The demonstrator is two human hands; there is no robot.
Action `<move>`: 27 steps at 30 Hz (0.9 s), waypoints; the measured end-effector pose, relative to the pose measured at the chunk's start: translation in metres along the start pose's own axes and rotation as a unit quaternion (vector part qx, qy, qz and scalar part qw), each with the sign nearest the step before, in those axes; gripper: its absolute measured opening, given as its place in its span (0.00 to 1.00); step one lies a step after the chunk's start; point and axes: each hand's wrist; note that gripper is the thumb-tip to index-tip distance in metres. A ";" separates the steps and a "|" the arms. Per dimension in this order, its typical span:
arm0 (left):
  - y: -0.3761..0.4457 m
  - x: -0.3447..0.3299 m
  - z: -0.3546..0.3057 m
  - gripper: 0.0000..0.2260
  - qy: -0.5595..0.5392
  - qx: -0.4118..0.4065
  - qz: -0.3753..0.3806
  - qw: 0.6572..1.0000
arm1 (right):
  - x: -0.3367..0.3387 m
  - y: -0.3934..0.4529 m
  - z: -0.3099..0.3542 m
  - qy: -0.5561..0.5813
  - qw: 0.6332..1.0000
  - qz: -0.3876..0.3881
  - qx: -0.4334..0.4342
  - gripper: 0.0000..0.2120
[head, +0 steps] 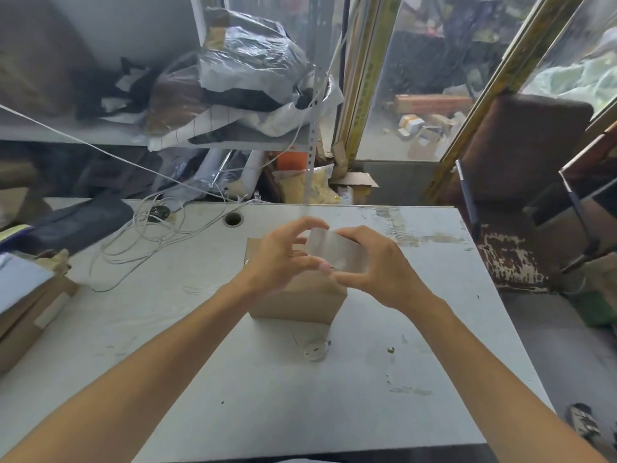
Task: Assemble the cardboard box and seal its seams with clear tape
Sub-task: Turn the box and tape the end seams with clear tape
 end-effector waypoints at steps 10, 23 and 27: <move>0.005 0.000 0.009 0.28 0.037 -0.003 0.043 0.998 | 0.007 0.005 -0.014 0.100 0.992 0.060 -0.043 0.18; 0.007 -0.017 0.001 0.19 0.128 -0.052 -0.016 0.990 | 0.021 0.006 -0.023 0.210 0.968 0.137 -0.024 0.14; 0.005 -0.017 -0.006 0.24 0.041 -0.043 0.013 0.998 | 0.021 0.009 -0.019 0.185 0.978 0.092 -0.027 0.12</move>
Point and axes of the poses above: each hand's wrist, its own y-axis towards the middle knuckle, its own x-axis out of the back of the hand, z = x × y, and after that the axes turned 15 degrees about -y, right-handed
